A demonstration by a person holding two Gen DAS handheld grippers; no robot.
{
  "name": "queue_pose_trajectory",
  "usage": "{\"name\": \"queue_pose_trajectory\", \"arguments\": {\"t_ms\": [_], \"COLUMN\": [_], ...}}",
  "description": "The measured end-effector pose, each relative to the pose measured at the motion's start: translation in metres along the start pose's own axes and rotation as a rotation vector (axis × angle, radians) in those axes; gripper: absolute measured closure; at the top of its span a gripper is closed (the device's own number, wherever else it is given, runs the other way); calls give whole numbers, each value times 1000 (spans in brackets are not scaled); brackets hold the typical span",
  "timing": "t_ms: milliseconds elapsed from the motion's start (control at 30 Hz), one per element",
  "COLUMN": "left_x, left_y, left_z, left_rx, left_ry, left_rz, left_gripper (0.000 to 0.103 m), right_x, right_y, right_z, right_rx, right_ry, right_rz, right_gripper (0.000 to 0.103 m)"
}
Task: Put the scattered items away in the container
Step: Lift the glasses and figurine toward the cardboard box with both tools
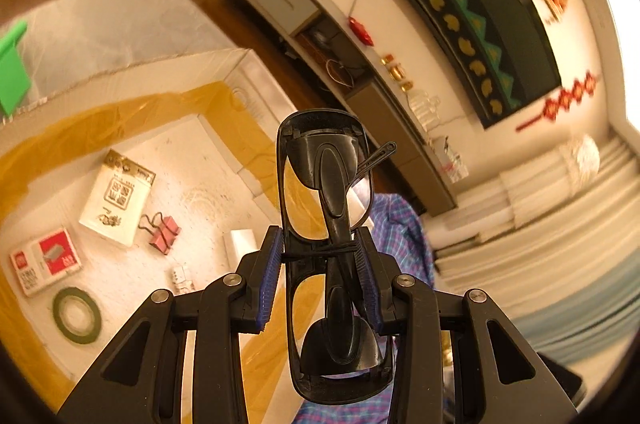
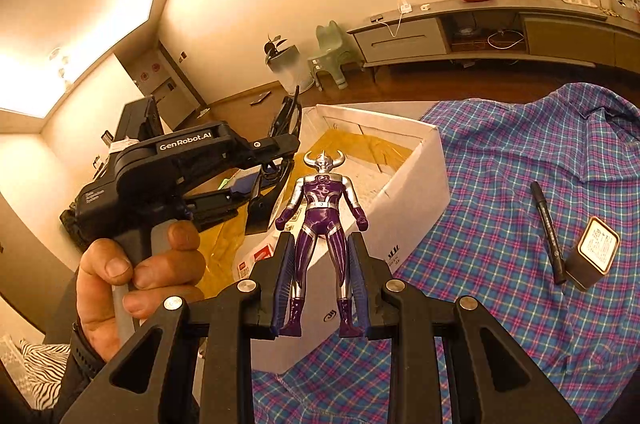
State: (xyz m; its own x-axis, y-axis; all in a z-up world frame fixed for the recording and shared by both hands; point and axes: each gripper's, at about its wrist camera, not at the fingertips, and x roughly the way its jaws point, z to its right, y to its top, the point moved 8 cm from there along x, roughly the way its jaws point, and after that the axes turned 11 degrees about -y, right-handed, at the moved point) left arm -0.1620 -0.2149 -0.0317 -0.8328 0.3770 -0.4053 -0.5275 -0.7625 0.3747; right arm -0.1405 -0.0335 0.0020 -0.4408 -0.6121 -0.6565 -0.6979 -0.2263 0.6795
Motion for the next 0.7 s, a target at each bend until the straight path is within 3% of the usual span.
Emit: {"name": "queue_pose_trajectory", "arguments": {"t_ms": [700], "left_x": [21], "left_y": [31], "left_z": [-53], "left_rx": [-288], "left_ry": [-92], "left_rz": [16], "left_gripper": [65], "right_x": [51], "right_y": [37], "right_z": [-13], "right_rx": [24], "right_ry": [16], "right_rz": [-52], "right_gripper": [75]}}
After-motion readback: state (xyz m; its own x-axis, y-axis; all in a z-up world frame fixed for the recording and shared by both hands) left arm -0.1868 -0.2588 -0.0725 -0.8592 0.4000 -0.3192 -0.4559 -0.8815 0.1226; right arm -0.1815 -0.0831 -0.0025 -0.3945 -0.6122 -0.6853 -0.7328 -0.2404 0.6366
